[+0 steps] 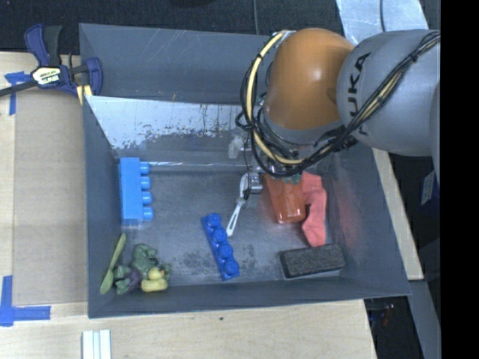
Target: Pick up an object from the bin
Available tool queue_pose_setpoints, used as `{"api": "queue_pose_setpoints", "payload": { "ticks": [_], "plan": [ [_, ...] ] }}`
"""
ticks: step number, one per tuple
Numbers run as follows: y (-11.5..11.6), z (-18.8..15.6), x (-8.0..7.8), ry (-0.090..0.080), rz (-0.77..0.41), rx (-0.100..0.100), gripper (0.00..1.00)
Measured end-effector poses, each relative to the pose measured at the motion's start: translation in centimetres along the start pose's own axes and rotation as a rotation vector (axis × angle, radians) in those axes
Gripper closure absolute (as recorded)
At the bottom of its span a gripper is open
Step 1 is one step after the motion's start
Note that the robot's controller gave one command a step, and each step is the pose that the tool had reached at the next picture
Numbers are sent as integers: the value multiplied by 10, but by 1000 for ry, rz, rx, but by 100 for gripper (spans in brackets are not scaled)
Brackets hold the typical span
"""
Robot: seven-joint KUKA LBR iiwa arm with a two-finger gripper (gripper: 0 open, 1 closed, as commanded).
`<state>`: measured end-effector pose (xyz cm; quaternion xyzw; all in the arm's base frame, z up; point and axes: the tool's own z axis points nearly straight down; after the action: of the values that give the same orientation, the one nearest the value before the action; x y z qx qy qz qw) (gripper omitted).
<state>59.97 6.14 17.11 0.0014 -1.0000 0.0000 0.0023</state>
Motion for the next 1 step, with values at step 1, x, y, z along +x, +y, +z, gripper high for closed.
{"api": "queue_pose_setpoints", "payload": {
  "ticks": [1],
  "plan": [
    [0, -4, -2, -8, 1, 0, 0]
  ]
}}
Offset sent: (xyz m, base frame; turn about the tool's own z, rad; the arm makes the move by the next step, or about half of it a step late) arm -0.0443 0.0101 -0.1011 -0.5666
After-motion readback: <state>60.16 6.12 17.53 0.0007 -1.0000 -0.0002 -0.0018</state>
